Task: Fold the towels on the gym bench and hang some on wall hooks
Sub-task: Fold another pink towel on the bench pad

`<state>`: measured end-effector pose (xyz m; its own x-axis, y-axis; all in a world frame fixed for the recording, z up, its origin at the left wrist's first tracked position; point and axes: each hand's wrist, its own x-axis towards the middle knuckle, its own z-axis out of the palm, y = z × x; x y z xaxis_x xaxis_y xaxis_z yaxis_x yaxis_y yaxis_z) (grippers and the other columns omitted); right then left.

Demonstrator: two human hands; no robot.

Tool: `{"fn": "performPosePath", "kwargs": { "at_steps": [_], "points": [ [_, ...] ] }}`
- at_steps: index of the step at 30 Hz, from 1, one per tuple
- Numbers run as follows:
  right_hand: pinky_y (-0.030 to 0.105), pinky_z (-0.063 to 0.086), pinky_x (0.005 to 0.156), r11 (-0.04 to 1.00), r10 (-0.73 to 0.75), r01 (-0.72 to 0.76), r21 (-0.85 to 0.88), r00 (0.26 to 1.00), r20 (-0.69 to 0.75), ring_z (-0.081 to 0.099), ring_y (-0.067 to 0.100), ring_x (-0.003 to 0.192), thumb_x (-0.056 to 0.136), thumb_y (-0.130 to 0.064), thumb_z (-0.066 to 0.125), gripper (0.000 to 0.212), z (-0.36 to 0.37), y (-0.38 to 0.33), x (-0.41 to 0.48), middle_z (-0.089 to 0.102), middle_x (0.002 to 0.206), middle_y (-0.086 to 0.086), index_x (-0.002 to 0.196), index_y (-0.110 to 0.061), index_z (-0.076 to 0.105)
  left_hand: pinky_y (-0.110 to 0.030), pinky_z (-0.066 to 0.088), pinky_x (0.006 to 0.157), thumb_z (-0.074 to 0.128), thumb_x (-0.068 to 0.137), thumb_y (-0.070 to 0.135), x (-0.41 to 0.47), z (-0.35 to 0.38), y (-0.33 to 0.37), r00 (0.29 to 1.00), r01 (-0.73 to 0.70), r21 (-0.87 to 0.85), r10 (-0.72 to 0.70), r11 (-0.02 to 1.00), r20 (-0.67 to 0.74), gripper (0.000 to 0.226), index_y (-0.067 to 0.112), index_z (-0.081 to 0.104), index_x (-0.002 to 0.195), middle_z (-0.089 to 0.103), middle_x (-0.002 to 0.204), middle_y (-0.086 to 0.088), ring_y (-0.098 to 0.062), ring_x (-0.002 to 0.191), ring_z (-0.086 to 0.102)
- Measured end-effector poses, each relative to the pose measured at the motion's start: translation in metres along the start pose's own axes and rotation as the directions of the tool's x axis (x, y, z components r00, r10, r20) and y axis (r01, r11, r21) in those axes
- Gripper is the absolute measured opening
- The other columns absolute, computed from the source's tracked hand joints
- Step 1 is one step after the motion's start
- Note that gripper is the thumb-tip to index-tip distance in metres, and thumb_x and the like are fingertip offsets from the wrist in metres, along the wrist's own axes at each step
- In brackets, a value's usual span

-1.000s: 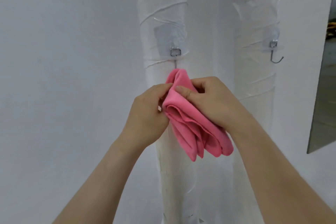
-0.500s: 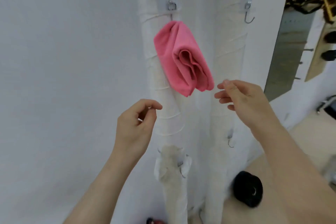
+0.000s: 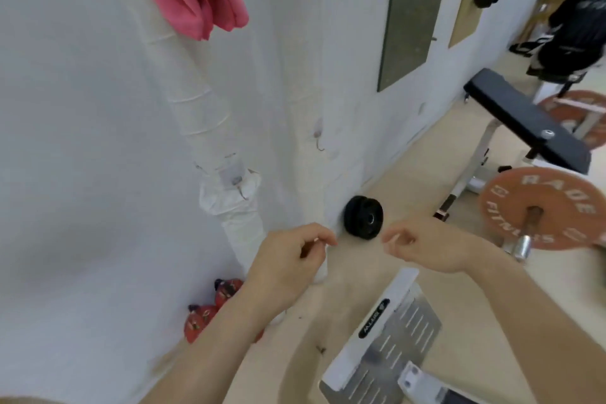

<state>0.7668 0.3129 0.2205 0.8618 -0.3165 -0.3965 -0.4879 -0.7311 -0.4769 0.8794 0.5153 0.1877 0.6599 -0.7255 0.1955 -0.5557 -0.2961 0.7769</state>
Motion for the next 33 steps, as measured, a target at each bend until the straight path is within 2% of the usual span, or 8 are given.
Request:
{"fn": "performPosePath", "kwargs": {
  "at_steps": [3, 7, 12, 16, 19, 26, 29, 33],
  "points": [
    [0.018, 0.04, 0.077, 0.998, 0.059, -0.059, 0.026, 0.998, -0.03, 0.056, 0.01, 0.097, 0.097, -0.036, 0.05, 0.026, 0.026, 0.065, -0.031, 0.061, 0.113, -0.006, 0.118, -0.025, 0.061, -0.022, 0.047, 0.07, 0.054, 0.09, 0.006, -0.024, 0.062, 0.009, 0.997, -0.014, 0.058, 0.01, 0.998, 0.079, 0.028, 0.028, 0.071, 0.09, 0.07, 0.08, 0.008, -0.006, 0.07, 0.06],
    [0.015, 0.043, 0.067, 0.996, 0.067, -0.064, 0.058, 0.997, -0.046, 0.06, 0.017, 0.094, 0.097, -0.021, 0.049, 0.022, 0.068, 0.153, -0.08, 0.063, 0.107, 0.001, 0.11, -0.015, 0.066, -0.005, 0.034, 0.075, 0.051, 0.09, 0.0, -0.06, 0.148, 0.039, 0.981, -0.049, 0.129, 0.023, 0.99, 0.195, 0.031, 0.022, 0.069, 0.1, 0.053, 0.08, 0.027, 0.011, 0.081, 0.052],
    [0.029, 0.044, 0.088, 0.994, 0.105, -0.106, 0.023, 0.994, 0.011, 0.059, 0.024, 0.106, 0.099, -0.018, 0.041, 0.028, 0.125, 0.273, -0.15, 0.064, 0.115, 0.005, 0.116, -0.01, 0.061, -0.022, 0.045, 0.076, 0.054, 0.09, 0.008, -0.114, 0.274, 0.076, 0.935, 0.155, 0.115, -0.183, 0.981, 0.305, 0.022, 0.022, 0.071, 0.096, 0.064, 0.081, 0.013, -0.01, 0.077, 0.061],
    [0.03, 0.042, 0.086, 0.962, 0.273, -0.272, -0.025, 0.961, 0.041, 0.05, 0.021, 0.118, 0.093, -0.024, 0.048, 0.035, 0.168, 0.362, -0.206, 0.057, 0.128, 0.001, 0.127, -0.026, 0.055, -0.011, 0.041, 0.065, 0.052, 0.091, 0.009, -0.16, 0.358, 0.099, 0.844, 0.219, 0.149, -0.264, 0.964, 0.467, 0.024, 0.023, 0.07, 0.098, 0.058, 0.071, 0.017, -0.009, 0.07, 0.058],
    [0.043, 0.036, 0.104, 0.931, 0.363, -0.357, -0.079, 0.926, 0.102, 0.029, 0.021, 0.136, 0.09, -0.025, 0.051, 0.05, 0.192, 0.415, -0.246, 0.045, 0.141, 0.0, 0.139, -0.029, 0.043, -0.015, 0.042, 0.068, 0.05, 0.091, 0.009, -0.182, 0.405, 0.111, 0.803, 0.21, 0.156, -0.261, 0.965, 0.535, 0.027, 0.025, 0.069, 0.099, 0.059, 0.079, 0.014, -0.005, 0.07, 0.055],
    [0.052, 0.022, 0.11, 0.832, 0.549, -0.503, -0.235, 0.807, 0.217, 0.014, 0.026, 0.143, 0.089, -0.043, 0.054, 0.067, 0.249, 0.484, -0.328, 0.019, 0.154, 0.0, 0.146, -0.033, 0.021, -0.02, 0.044, 0.085, 0.05, 0.091, 0.007, -0.231, 0.512, 0.112, 0.656, 0.12, 0.12, -0.17, 0.985, 0.735, 0.026, 0.02, 0.071, 0.101, 0.068, 0.103, 0.004, -0.006, 0.087, 0.055],
    [0.051, 0.023, 0.109, 0.843, 0.477, -0.422, -0.333, 0.873, 0.099, 0.018, 0.023, 0.141, 0.086, -0.037, 0.052, 0.053, 0.276, 0.503, -0.359, 0.026, 0.151, -0.003, 0.138, -0.035, 0.038, -0.02, 0.044, 0.083, 0.05, 0.091, 0.009, -0.255, 0.544, 0.114, 0.608, 0.155, 0.127, -0.196, 0.98, 0.77, 0.026, 0.019, 0.071, 0.102, 0.068, 0.105, 0.004, -0.007, 0.089, 0.056],
    [0.035, 0.035, 0.098, 0.888, 0.394, -0.41, -0.206, 0.912, -0.115, 0.047, 0.022, 0.118, 0.089, -0.017, 0.046, 0.027, 0.295, 0.515, -0.368, 0.058, 0.122, -0.002, 0.108, -0.025, 0.064, -0.017, 0.043, 0.083, 0.05, 0.092, 0.011, -0.286, 0.581, 0.124, 0.601, 0.259, 0.155, -0.284, 0.953, 0.747, 0.026, 0.018, 0.069, 0.109, 0.068, 0.11, 0.003, -0.008, 0.09, 0.058]
  ]
}}
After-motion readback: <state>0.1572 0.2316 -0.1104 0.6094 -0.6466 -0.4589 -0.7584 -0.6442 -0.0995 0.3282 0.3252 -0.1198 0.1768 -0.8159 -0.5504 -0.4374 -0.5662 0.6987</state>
